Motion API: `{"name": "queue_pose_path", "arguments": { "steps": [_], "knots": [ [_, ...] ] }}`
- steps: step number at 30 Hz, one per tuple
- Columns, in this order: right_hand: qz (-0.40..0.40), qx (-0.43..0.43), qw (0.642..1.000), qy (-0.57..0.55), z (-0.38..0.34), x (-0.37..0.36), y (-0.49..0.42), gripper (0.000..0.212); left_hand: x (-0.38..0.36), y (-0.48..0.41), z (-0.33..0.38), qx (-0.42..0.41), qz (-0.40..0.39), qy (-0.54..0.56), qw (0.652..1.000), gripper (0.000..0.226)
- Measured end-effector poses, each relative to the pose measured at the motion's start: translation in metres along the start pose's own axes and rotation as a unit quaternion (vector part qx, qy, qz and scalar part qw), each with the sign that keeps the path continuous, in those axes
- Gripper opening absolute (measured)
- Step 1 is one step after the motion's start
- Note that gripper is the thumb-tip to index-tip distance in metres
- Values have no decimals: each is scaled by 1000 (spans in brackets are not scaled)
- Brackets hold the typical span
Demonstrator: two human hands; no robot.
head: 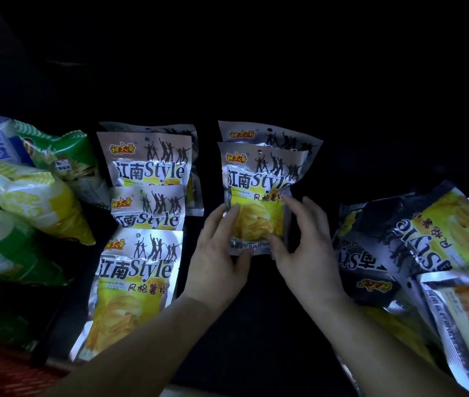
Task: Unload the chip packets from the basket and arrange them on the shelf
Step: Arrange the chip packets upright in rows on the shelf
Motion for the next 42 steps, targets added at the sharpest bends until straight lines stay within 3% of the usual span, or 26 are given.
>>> {"name": "queue_pose_path", "arguments": {
  "steps": [4, 8, 11, 15, 20, 26, 29, 31, 34, 39, 42],
  "knots": [
    [-4, 30, 1000, 8, -16, 14, 20, 44, 9, 9, 16, -9, 20, 24, 999, 73],
    [-92, -5, 996, 11, -32, 32, 33, 12, 4, 11, 34, 25, -33, 84, 996, 65],
    [-149, -55, 987, 31, -43, 63, 45, 6, -2, 9, 55, 76, -105, 125, 984, 58],
    [-153, -150, 976, 30, -36, 123, 65, 3, -7, 7, 102, 110, -198, 163, 960, 53],
    [-191, -199, 955, 105, -21, 180, 101, 11, -4, -2, 167, 111, -314, 110, 936, 46],
    [-116, -281, 952, 37, 19, 242, 139, 16, -50, 32, 214, 174, -397, 129, 892, 24],
    [-17, -272, 962, 5, 46, 273, 158, 16, -75, 58, 228, 213, -368, 168, 889, 27],
    [-6, -236, 967, 98, 58, 287, 163, 20, -85, 62, 236, 236, -311, 206, 897, 21],
    [-25, -265, 954, 137, 87, 300, 172, 30, -107, 59, 244, 250, -280, 208, 903, 21],
    [-62, -321, 918, 223, 126, 302, 197, 44, -141, 76, 250, 287, -294, 178, 894, 25],
    [-138, -333, 902, 238, 130, 288, 209, 52, -151, 81, 247, 308, -286, 194, 886, 30]
  ]
}}
Point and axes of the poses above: each hand's wrist, its own y-axis away from the middle knuckle, its own x-axis out of the back of the hand, z = x × y, the point moved 9 cm from there along -y, towards the middle knuckle, and after that the axes turned 11 degrees about -x, right-handed, at the moved point
